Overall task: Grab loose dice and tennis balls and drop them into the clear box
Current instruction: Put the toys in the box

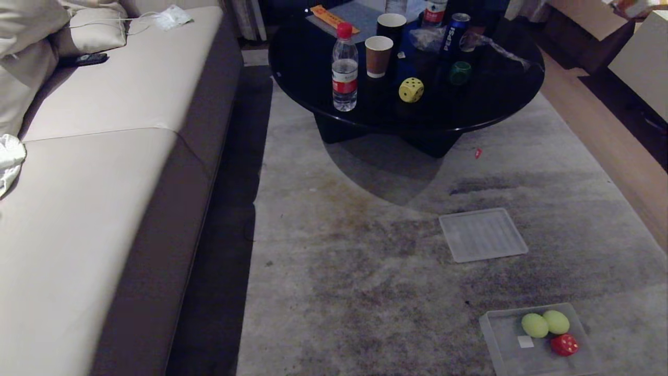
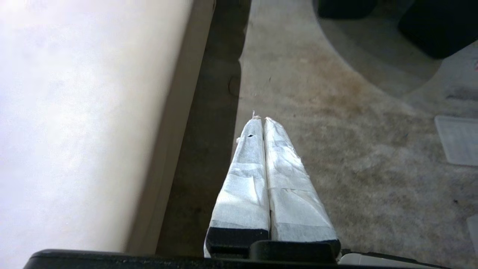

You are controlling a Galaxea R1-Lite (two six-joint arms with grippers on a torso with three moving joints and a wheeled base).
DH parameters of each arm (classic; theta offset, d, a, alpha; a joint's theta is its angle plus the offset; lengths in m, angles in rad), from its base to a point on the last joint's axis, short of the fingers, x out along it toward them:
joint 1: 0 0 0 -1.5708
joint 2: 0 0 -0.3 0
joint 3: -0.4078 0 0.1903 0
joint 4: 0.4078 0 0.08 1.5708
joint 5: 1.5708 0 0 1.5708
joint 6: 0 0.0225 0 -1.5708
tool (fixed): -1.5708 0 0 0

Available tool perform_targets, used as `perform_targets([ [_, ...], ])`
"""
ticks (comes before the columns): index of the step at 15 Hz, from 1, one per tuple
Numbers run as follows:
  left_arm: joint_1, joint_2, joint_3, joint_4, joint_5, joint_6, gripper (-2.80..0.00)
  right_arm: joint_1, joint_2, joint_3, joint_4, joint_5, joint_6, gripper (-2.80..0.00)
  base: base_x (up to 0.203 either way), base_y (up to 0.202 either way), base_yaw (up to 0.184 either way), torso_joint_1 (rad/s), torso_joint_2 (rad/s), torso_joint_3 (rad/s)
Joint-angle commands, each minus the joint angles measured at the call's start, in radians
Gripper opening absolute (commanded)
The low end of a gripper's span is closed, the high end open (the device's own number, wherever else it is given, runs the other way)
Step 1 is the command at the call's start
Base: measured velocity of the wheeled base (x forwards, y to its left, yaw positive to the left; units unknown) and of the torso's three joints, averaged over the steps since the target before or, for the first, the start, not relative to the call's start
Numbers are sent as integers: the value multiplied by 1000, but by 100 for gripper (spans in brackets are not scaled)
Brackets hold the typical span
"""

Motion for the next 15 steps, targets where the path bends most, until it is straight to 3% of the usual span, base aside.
perform_targets([
  [1,0,-1,0,-1,1,-1,-280,0,0,11,-1,0,0,-280,0,0,0,-2,4,203],
  [15,0,-2,0,-1,1,-1,-280,0,0,11,-1,0,0,-280,0,0,0,4,4,203],
])
